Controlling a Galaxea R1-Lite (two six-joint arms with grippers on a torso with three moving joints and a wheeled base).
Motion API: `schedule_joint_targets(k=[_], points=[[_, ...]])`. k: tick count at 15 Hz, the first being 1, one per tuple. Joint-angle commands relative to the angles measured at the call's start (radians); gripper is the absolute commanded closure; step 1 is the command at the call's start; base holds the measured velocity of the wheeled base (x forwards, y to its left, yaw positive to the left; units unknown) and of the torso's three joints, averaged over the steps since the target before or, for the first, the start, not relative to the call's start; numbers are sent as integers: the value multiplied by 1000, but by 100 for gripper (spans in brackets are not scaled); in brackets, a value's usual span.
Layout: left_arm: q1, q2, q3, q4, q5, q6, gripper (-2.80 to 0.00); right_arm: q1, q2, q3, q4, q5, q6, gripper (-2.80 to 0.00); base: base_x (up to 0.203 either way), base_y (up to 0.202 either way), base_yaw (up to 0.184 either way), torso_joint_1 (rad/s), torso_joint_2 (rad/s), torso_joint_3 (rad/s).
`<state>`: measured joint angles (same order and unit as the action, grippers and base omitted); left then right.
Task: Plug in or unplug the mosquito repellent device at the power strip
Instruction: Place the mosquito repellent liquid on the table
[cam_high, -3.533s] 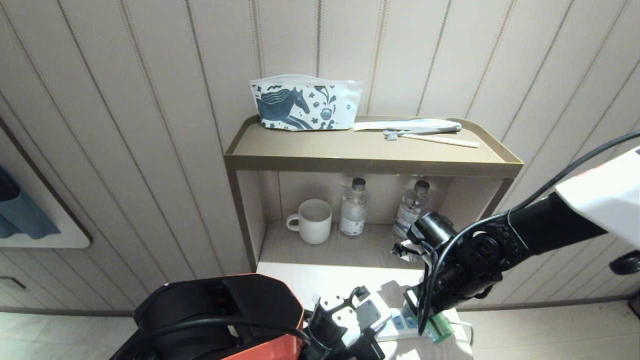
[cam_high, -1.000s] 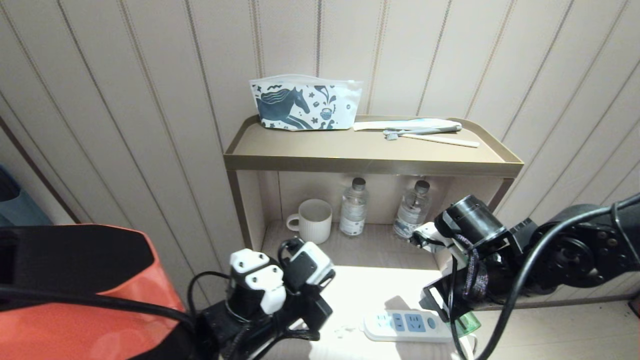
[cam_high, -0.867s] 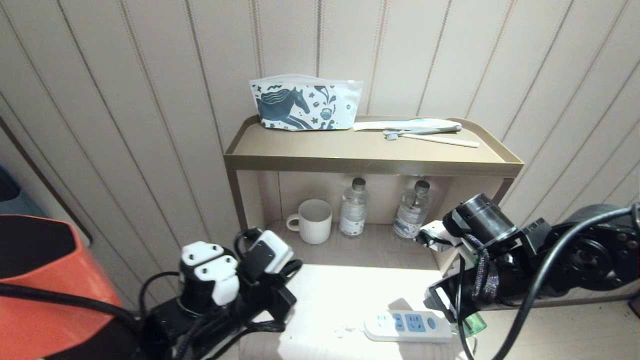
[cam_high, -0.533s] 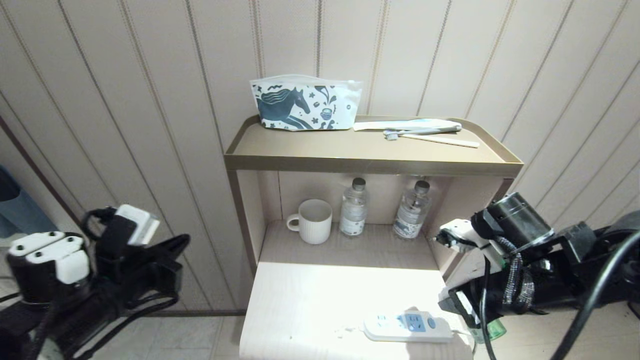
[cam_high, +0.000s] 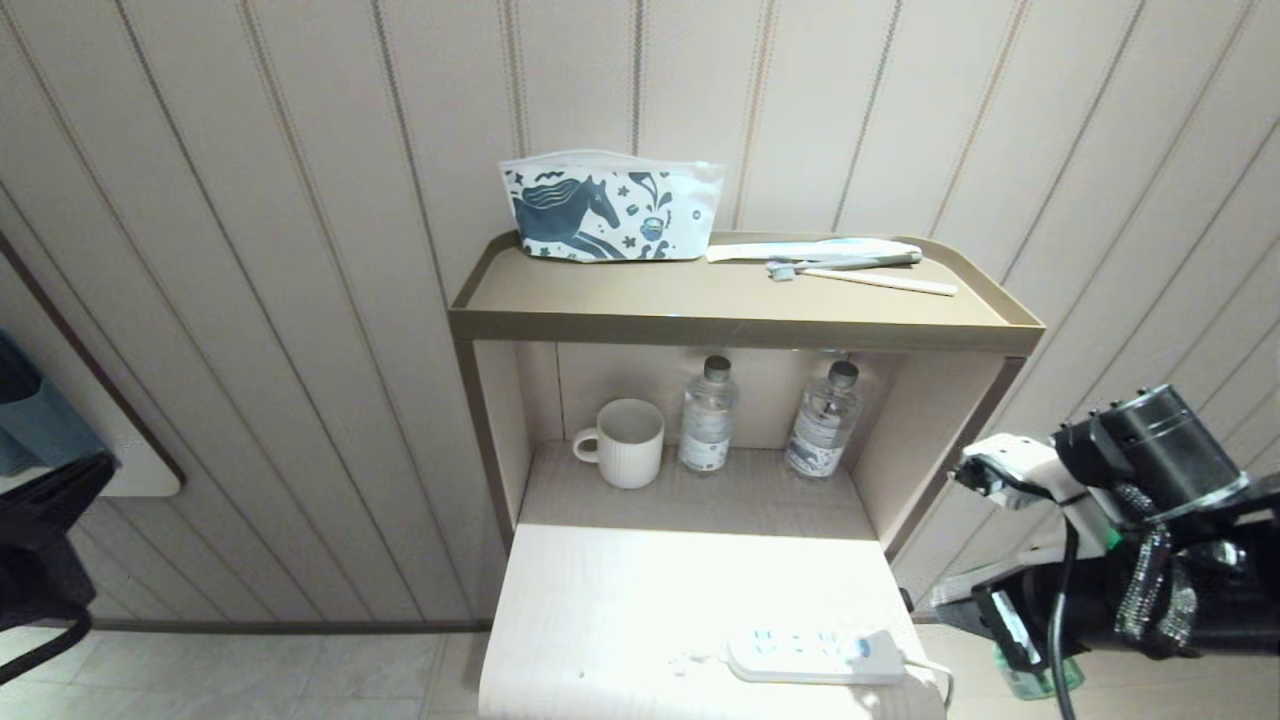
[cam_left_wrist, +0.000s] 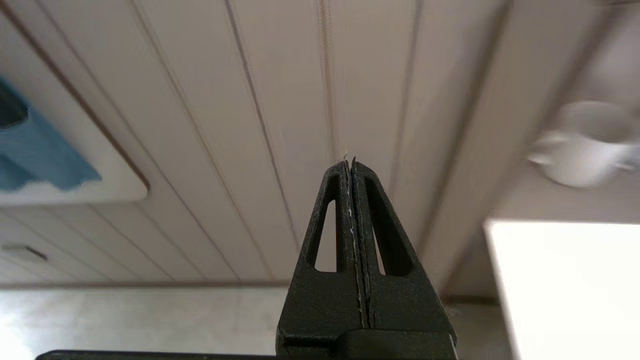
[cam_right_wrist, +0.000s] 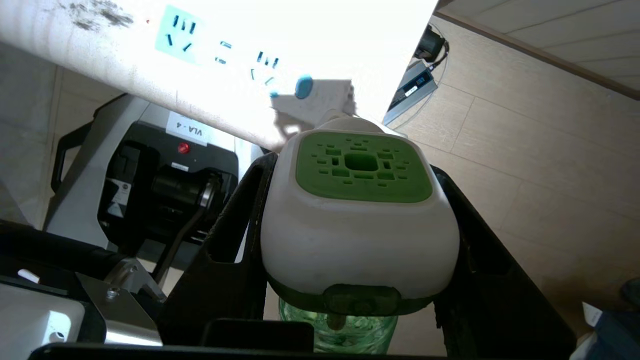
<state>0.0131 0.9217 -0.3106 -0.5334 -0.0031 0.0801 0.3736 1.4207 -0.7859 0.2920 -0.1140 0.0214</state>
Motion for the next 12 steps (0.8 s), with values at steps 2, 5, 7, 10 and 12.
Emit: schedule_joint_targets(k=[2,5,7,10,12], points=[[24,-449,-110,578,5,-69,0,-21,-67,14,-7,0,3,0,0,0,0,0,0,0],[30,-661,-22,676,80,-51,0,-21,-94,14,-8,3,12,0,0,0,0,0,0,0],[21,-702,89,656,94,-22,0,-21,-123,25,-9,2,13,0,0,0,0,0,0,0],[0,-845,261,570,56,18,0,-22,-204,53,-54,2,27,0,0,0,0,0,0,0],[-5,-919,265,584,37,9,0,-18,-246,84,-184,0,53,0,0,0,0,0,0,0]])
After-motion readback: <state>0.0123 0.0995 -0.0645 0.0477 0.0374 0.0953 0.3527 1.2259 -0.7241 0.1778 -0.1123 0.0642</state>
